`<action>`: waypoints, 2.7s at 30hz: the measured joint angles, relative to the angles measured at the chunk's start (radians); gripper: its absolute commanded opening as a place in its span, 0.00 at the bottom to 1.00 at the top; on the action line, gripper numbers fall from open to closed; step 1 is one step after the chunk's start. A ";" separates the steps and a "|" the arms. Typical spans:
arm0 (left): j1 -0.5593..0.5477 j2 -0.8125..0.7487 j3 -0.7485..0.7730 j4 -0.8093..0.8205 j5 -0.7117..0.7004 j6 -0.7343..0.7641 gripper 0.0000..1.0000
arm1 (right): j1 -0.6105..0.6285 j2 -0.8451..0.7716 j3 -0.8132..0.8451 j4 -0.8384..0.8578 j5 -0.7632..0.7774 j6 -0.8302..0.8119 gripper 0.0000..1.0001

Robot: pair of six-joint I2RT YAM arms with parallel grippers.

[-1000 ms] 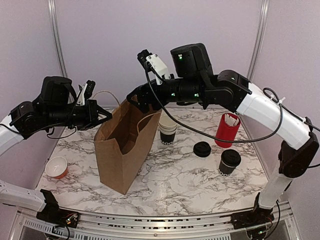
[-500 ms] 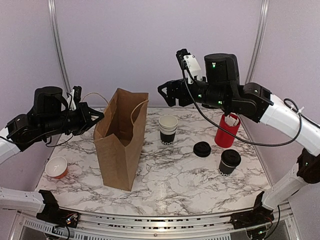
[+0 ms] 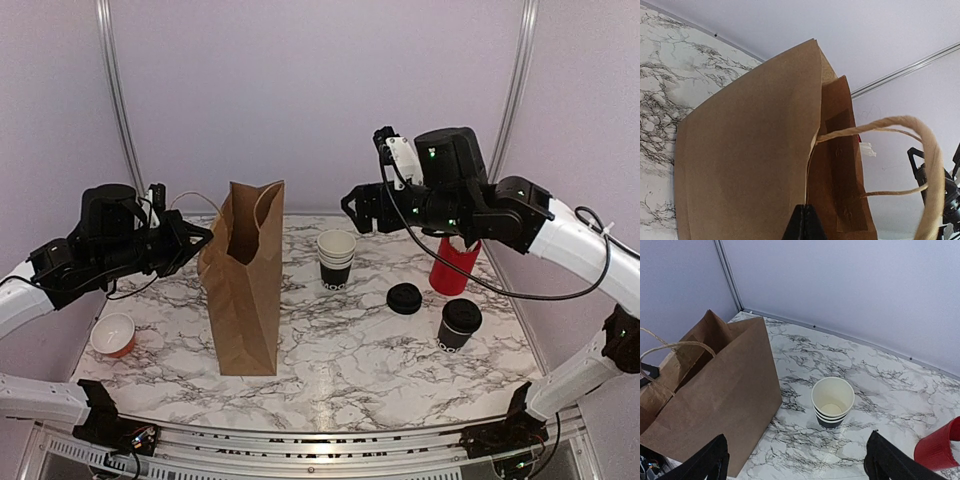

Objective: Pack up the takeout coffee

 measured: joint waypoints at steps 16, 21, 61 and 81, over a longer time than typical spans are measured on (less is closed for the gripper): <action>0.018 -0.093 -0.125 0.050 0.000 0.002 0.62 | -0.016 -0.060 -0.090 -0.277 0.019 0.166 0.93; 0.018 -0.125 -0.125 0.047 -0.003 0.050 0.85 | -0.016 -0.090 -0.091 -0.355 0.034 0.217 0.93; 0.018 -0.330 0.010 -0.002 -0.126 0.352 0.99 | -0.497 -0.312 -0.576 -0.531 -0.145 0.246 0.84; 0.018 -0.334 -0.006 -0.003 -0.154 0.338 0.99 | -0.570 -0.257 -0.589 -0.425 -0.200 0.152 0.81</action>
